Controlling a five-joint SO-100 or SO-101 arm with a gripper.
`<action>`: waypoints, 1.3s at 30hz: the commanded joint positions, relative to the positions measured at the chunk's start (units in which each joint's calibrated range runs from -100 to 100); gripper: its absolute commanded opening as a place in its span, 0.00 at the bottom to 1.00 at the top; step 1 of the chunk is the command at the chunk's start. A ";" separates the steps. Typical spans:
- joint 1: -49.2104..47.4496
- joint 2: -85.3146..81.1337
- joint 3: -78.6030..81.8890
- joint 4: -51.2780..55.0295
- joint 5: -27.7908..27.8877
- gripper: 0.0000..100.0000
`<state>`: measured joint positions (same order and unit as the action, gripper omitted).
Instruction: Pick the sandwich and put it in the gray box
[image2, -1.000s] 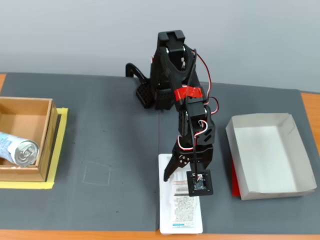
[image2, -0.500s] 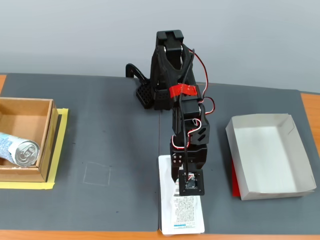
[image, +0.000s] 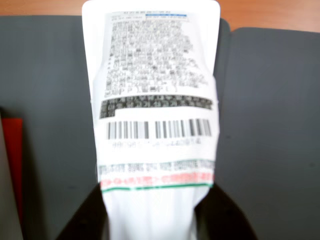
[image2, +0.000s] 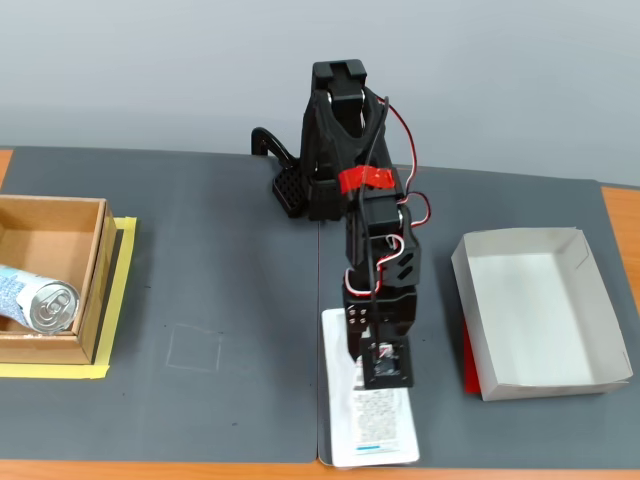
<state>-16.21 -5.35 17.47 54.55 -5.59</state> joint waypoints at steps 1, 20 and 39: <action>-0.24 -5.97 -1.32 0.22 0.20 0.02; -4.64 -23.94 -2.23 -0.47 0.20 0.02; -23.36 -23.26 -8.11 -3.95 -0.27 0.02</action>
<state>-38.17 -28.46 12.44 53.25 -5.69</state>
